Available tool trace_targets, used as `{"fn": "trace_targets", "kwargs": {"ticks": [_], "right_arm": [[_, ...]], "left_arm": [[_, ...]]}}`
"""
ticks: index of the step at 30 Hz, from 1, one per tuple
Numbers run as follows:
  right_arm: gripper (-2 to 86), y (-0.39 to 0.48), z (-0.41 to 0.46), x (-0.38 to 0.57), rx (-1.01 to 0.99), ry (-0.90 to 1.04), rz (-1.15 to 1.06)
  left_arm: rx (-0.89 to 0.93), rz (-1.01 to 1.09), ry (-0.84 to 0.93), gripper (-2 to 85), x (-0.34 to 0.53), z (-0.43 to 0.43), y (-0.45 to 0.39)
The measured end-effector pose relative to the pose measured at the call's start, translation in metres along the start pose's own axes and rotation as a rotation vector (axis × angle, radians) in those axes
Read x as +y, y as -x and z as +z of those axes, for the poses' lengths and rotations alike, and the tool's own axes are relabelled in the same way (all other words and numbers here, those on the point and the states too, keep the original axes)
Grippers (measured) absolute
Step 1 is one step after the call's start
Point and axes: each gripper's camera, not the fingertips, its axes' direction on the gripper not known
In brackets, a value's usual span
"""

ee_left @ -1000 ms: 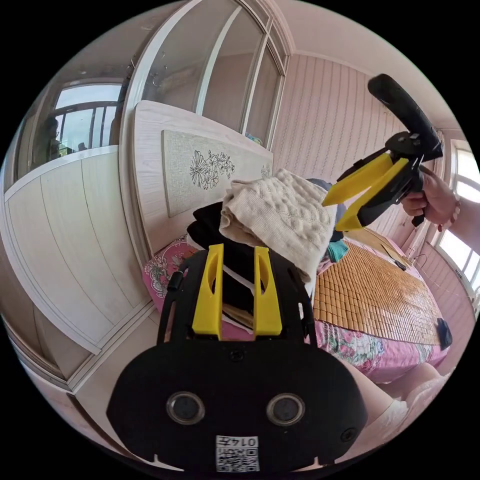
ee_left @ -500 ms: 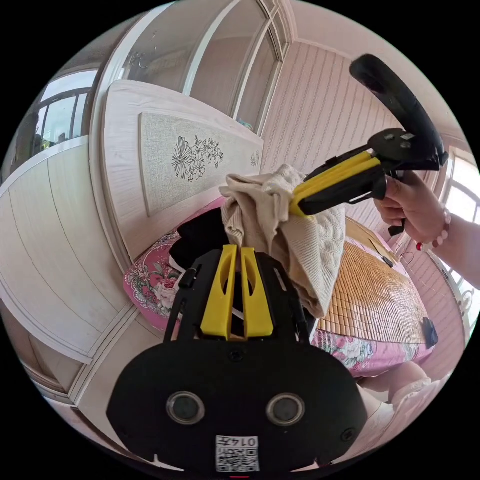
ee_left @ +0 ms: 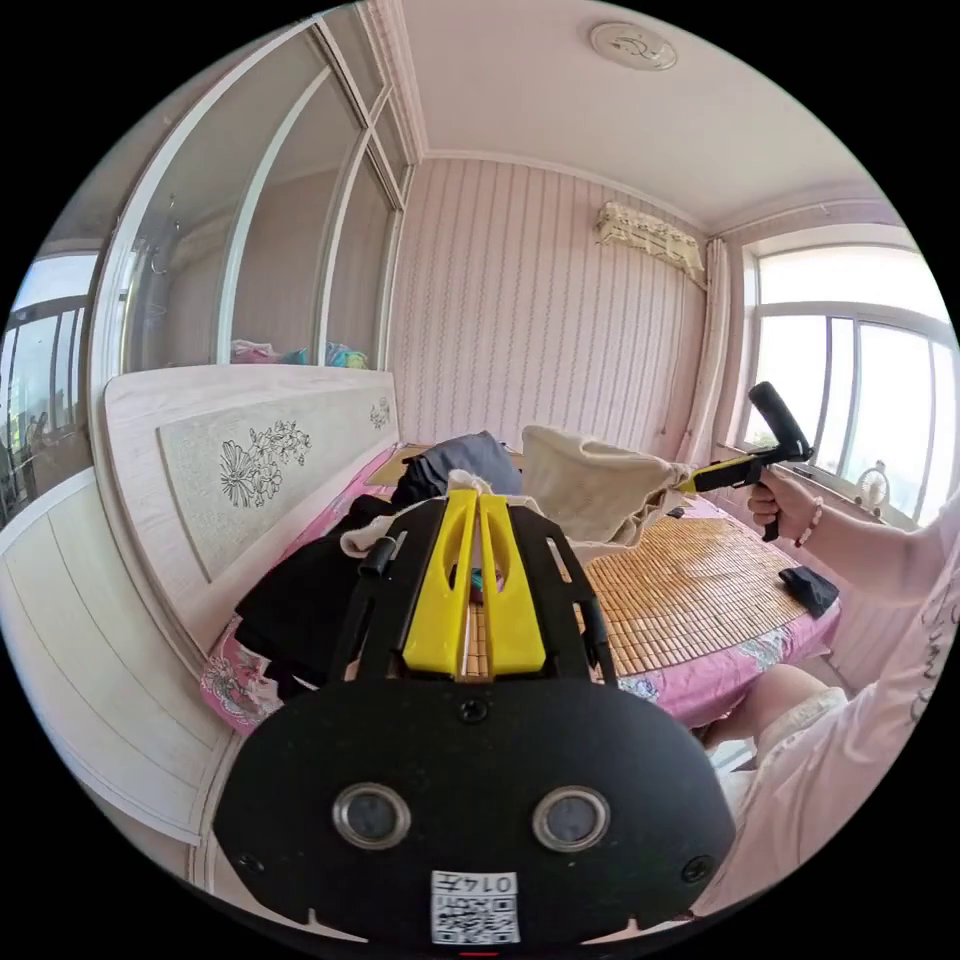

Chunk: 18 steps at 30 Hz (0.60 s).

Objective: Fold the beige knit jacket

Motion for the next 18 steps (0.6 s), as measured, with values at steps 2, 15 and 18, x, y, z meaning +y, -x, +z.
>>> {"fn": "trace_targets", "kwargs": {"ticks": [2, 15, 18], "right_arm": [[1.4, -0.022, -0.005, 0.044, -0.038, 0.007, 0.087], [-0.3, -0.149, 0.024, 0.228, -0.157, 0.403, 0.493], [0.1, -0.175, -0.002, 0.237, -0.165, 0.378, 0.528]], "left_arm": [[0.114, -0.016, 0.032, -1.0, 0.037, -0.022, -0.037], [0.052, -0.436, 0.501, -1.0, 0.191, -0.011, -0.080], [0.016, -0.387, 0.512, -1.0, 0.179, -0.010, -0.085]]}}
